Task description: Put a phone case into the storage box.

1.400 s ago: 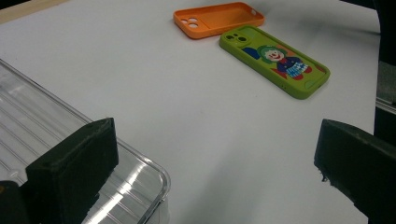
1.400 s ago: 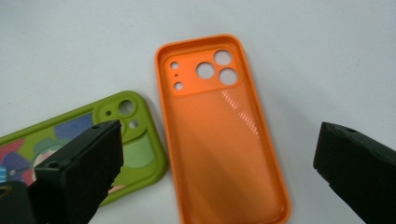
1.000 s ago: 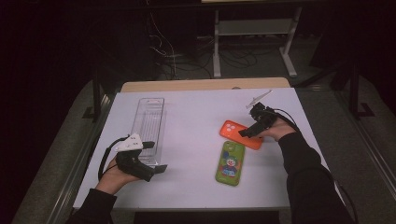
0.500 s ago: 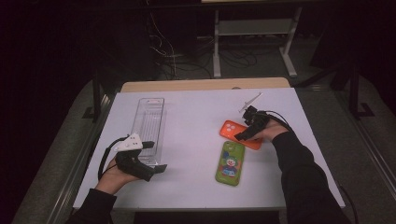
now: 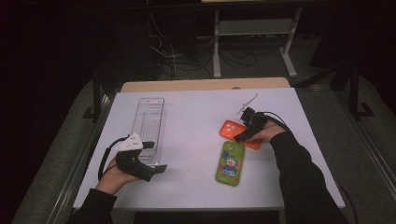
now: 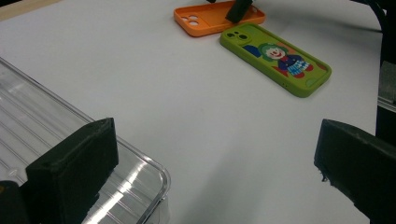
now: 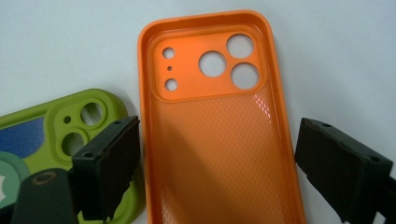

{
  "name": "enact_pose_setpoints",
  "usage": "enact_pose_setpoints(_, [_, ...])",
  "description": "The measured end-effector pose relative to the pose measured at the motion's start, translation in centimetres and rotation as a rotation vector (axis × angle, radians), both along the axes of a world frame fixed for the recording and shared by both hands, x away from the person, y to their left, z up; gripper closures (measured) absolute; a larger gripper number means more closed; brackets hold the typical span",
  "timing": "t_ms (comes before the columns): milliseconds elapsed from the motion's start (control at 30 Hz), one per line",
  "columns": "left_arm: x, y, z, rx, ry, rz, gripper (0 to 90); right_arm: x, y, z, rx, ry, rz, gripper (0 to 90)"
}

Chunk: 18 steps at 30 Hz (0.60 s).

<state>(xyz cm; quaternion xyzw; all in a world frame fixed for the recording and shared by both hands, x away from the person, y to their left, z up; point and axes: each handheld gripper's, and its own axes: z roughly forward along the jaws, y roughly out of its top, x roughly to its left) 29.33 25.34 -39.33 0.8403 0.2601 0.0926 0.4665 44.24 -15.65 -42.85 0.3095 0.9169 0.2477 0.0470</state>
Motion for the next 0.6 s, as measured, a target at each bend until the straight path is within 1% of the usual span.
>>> enact_pose_setpoints(167, [0.05,0.07,-0.01,0.004,-0.002,-0.001,0.0,0.13,0.09,-0.44,-0.018,-0.001,0.017,13.0])
enact_pose_setpoints(333, [0.05,0.06,-0.05,0.003,0.000,0.000,0.0,0.20,0.01,-0.52,-0.013,-0.004,0.029,13.0])
enact_pose_setpoints(400, [0.05,0.06,-0.03,0.002,0.001,0.001,0.0,0.19,0.01,-0.59,-0.019,-0.012,0.035,13.0])
enact_pose_setpoints(500, [0.04,0.06,-0.04,0.004,0.000,0.000,0.0,0.17,-0.01,-0.91,-0.038,-0.011,0.060,12.1])
enact_pose_setpoints(567, [0.04,0.04,-0.04,0.002,0.001,0.000,0.0,0.17,-0.10,-0.94,-0.037,-0.017,0.069,12.2])
enact_pose_setpoints(600, [0.05,0.02,-0.07,0.000,0.002,0.001,0.0,0.19,-0.12,-0.96,-0.035,-0.011,0.068,12.1])
